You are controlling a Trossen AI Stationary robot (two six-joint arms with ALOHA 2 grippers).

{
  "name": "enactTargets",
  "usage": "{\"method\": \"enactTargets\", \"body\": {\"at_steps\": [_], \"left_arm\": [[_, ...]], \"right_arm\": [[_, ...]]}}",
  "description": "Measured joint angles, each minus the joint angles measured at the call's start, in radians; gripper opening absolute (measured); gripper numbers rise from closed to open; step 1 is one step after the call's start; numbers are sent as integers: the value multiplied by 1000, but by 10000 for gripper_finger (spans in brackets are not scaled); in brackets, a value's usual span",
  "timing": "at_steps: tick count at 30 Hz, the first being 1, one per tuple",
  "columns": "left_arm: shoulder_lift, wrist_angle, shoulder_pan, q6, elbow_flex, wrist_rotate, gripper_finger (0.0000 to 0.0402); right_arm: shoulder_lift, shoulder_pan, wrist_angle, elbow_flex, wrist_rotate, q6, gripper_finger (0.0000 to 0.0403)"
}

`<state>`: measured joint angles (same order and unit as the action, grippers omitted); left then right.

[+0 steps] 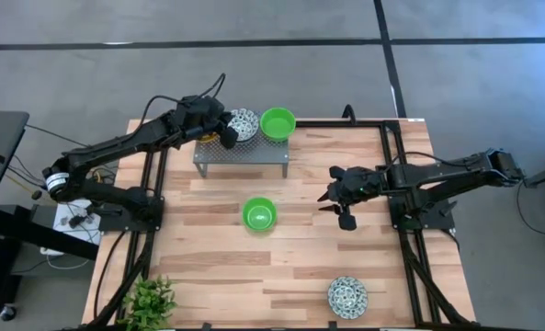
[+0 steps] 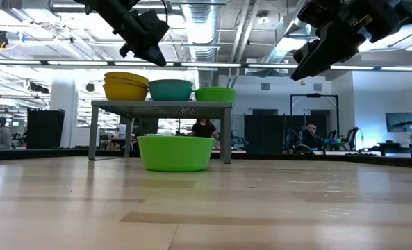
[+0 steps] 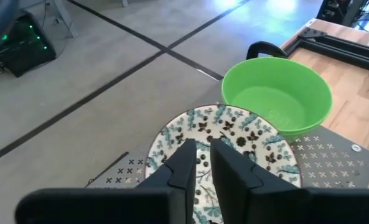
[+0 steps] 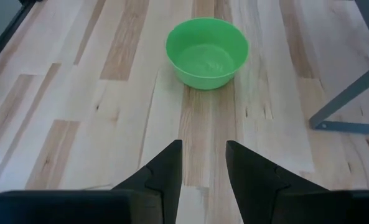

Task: Pick & Place Mini bowls
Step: Stack the green bowl on the green bowl on the shelf

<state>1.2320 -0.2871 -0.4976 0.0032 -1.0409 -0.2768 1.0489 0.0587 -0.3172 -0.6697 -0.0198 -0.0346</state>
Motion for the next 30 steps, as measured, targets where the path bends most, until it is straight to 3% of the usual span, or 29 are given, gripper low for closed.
{"method": "enactTargets", "body": {"at_steps": [6,17,30], "left_arm": [[0,3,46,39,0,1,62],[0,5,134,124,0,3,74],[0,13,129,124,0,0,75]], "right_arm": [[27,13,15,0,-2,63,120],[214,39,180,-1,-2,58,135],[406,37,611,-1,-9,-183,209]]}}
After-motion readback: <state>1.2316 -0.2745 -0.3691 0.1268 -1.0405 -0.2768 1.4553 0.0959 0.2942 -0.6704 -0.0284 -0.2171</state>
